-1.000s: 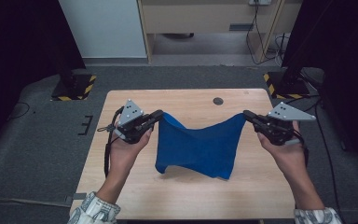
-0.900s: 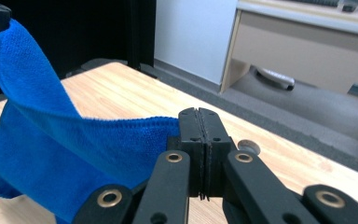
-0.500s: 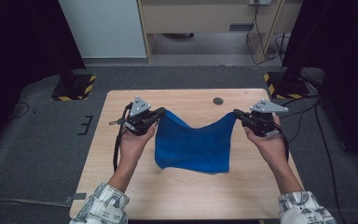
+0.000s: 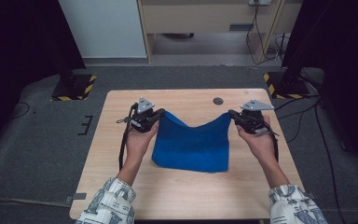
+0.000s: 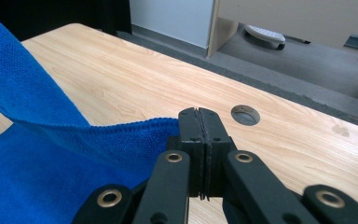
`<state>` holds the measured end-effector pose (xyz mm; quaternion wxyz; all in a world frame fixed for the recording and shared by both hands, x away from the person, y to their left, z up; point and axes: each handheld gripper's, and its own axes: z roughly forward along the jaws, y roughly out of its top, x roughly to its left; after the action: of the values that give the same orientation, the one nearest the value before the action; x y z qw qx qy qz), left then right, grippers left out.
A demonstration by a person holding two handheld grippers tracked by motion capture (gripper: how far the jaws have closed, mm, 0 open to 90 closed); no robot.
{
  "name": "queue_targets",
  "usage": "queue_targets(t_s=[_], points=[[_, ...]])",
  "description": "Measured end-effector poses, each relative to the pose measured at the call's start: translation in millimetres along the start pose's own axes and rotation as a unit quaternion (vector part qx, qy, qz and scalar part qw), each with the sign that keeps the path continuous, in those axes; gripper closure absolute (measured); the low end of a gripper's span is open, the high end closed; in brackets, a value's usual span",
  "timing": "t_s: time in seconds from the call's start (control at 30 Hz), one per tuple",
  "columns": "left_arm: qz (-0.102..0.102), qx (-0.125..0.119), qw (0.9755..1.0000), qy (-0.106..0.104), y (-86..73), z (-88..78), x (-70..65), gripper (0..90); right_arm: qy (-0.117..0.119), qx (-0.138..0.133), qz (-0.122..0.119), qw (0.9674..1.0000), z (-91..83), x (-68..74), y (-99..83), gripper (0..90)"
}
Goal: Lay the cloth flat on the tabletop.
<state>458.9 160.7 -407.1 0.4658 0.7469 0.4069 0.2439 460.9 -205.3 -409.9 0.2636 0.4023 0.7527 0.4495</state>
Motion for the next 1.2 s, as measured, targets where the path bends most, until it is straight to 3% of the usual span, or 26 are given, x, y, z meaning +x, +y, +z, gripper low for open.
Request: queue_targets(t_s=[0.17,0.47,0.7,1.1,1.2], points=[[0.001,0.009,0.9999,0.013,-4.6,2.0,6.9,87.4,0.003,0.005,0.006,1.0,9.9,2.2,-0.2,89.4],[-0.004,0.009,0.9995,0.031,-8.1,-10.9,22.3,87.4,0.017,0.01,0.0,0.9998,25.9,16.6,1.7,89.4],[0.003,0.021,0.9992,0.034,-14.4,-9.7,25.9,87.4,0.016,0.019,-0.002,0.9997,34.1,23.2,1.2,89.4],[-0.009,0.03,0.9988,0.038,-20.0,6.6,26.0,87.4,-0.003,0.03,0.0,0.9996,35.7,7.4,-6.1,89.4],[-0.01,0.036,0.9985,0.04,-19.8,14.5,25.5,87.4,-0.009,0.035,0.01,0.9993,38.5,0.1,-9.2,89.4]])
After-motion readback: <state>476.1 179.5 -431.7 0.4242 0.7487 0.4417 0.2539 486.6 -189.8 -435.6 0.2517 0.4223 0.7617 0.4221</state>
